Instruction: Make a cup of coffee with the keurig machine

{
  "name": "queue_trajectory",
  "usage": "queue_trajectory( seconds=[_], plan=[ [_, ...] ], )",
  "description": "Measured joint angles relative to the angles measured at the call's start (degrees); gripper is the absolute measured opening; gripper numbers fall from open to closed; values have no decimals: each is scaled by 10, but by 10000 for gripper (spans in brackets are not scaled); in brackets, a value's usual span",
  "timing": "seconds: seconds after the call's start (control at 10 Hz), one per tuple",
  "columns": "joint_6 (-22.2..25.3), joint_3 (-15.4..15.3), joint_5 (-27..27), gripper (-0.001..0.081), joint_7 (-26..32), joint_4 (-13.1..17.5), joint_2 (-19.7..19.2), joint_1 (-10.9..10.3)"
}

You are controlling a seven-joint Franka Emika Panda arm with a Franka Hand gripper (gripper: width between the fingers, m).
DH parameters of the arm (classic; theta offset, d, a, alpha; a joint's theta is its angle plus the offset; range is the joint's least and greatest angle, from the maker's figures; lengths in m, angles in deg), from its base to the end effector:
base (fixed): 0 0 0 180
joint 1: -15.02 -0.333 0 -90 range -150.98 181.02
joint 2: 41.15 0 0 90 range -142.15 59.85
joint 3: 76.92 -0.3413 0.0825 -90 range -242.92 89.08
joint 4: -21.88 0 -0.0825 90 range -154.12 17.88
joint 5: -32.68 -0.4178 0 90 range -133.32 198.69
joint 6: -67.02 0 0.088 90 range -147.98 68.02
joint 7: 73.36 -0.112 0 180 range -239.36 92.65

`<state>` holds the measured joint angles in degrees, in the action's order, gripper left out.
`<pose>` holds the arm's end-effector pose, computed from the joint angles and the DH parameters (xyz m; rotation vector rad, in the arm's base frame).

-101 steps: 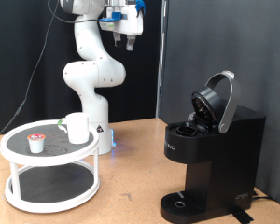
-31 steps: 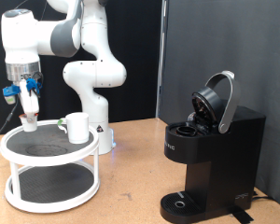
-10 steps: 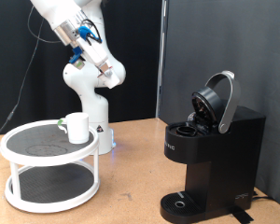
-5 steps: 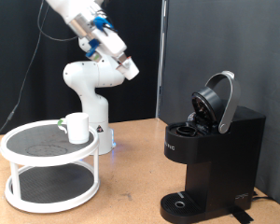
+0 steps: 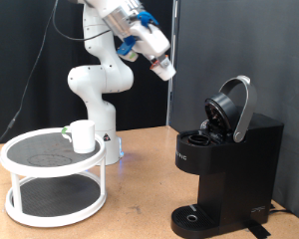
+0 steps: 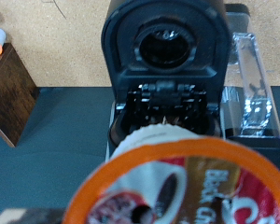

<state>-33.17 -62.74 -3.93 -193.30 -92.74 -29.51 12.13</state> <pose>0.5245 -0.0565 0.5719 -0.9463 2.5077 0.8105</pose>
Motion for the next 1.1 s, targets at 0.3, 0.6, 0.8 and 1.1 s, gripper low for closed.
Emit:
queue_trajectory(
  seconds=[0.3, 0.6, 0.8, 1.1],
  plan=[
    [-20, -23, 0, 378, -17, 18, -16, -6],
    [-13, -27, 7, 378, -11, 17, -17, -6],
    [-11, -43, 23, 378, -17, 16, -26, -7],
    [-29, -70, 43, 378, -25, 2, -34, -9]
  ],
)
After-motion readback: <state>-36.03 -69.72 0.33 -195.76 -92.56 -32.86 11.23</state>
